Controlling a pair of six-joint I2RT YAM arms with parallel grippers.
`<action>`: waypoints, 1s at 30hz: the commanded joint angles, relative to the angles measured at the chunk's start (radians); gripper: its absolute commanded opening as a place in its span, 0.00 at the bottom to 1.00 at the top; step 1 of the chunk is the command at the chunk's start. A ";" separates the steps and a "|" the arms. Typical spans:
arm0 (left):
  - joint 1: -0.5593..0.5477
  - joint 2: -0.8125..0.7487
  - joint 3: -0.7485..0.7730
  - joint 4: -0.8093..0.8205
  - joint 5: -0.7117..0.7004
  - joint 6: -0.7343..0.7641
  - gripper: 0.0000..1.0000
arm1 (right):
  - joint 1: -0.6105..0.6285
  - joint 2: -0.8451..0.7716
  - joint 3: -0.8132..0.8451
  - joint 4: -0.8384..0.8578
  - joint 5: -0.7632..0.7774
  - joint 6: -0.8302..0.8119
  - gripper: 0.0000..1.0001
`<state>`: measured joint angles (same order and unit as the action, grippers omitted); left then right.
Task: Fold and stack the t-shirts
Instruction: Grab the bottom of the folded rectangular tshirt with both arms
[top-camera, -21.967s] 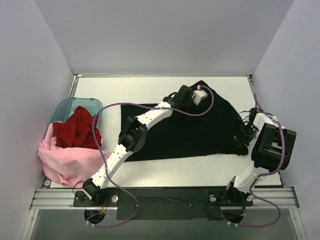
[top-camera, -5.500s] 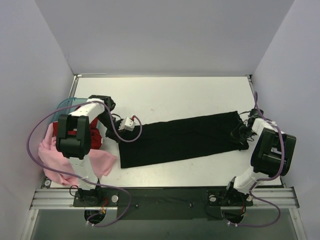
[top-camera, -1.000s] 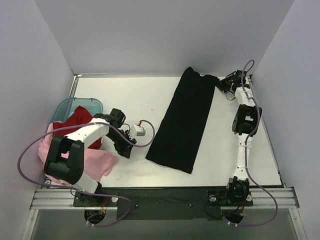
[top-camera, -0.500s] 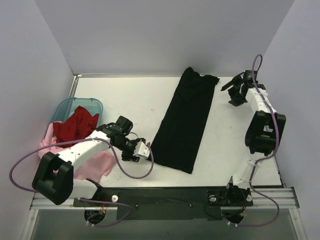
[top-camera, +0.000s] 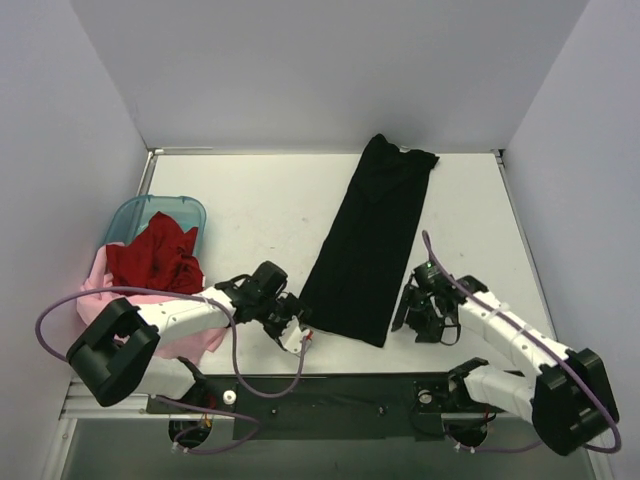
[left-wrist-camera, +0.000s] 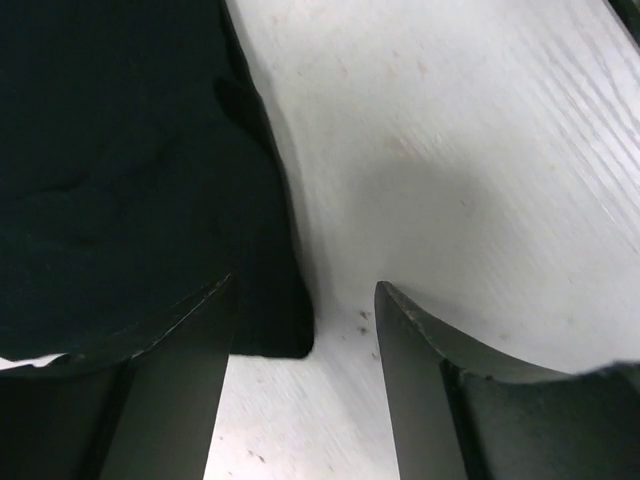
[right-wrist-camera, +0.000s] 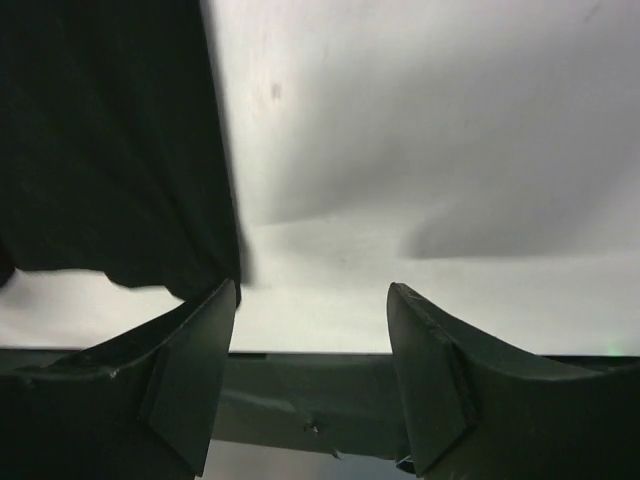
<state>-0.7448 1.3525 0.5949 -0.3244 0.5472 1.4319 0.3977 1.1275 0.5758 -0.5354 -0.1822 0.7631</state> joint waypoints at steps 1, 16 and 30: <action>-0.047 0.020 -0.023 0.168 -0.050 -0.050 0.66 | 0.154 -0.100 -0.086 0.003 0.049 0.171 0.57; -0.053 -0.025 -0.055 0.136 -0.125 -0.053 0.00 | 0.225 0.107 -0.036 0.199 0.077 0.170 0.39; -0.191 -0.159 0.101 -0.321 0.166 -0.502 0.00 | 0.207 -0.107 -0.062 -0.125 -0.164 0.007 0.00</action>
<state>-0.9283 1.2243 0.6086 -0.4694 0.5446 1.1053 0.6083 1.0588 0.5026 -0.4587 -0.2333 0.8581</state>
